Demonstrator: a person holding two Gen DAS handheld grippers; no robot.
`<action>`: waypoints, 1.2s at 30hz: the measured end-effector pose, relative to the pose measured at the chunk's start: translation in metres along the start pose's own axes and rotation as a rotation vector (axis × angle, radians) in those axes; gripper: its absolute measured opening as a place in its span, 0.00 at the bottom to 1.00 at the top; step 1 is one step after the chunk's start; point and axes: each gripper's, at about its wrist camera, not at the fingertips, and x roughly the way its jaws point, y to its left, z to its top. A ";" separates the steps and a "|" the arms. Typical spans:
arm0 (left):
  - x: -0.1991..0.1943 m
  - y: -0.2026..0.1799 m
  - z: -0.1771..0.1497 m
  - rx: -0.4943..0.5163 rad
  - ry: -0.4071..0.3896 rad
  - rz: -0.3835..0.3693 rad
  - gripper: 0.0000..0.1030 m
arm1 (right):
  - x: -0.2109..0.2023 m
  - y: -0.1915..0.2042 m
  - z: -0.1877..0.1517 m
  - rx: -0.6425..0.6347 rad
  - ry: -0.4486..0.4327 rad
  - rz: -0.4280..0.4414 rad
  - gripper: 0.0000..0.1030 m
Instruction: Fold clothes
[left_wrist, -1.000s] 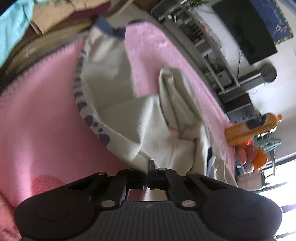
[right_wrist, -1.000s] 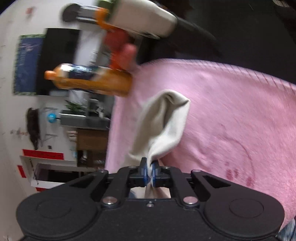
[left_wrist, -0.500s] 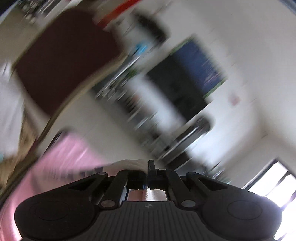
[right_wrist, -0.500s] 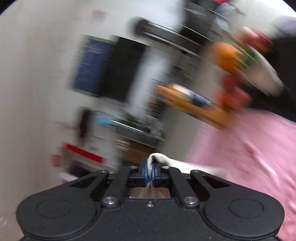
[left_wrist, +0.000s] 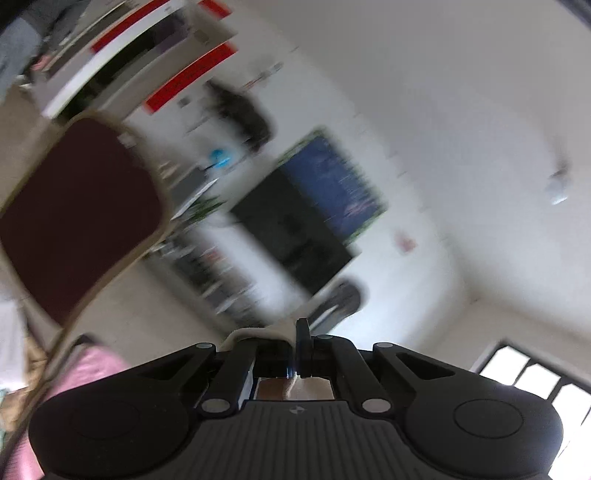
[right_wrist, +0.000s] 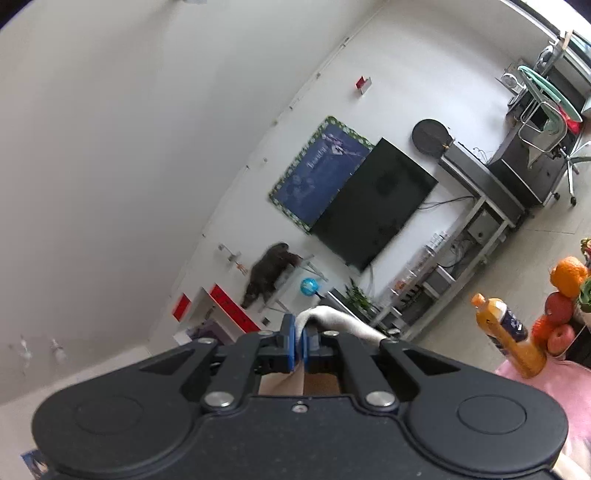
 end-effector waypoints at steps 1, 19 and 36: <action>0.012 0.004 -0.001 0.003 0.031 0.045 0.00 | 0.013 -0.005 -0.004 0.004 0.025 -0.028 0.04; 0.150 0.052 -0.004 0.152 0.106 0.165 0.00 | 0.177 -0.060 -0.016 -0.147 0.115 -0.255 0.04; 0.202 0.291 -0.219 0.012 0.572 0.725 0.07 | 0.147 -0.304 -0.238 0.185 0.660 -0.711 0.09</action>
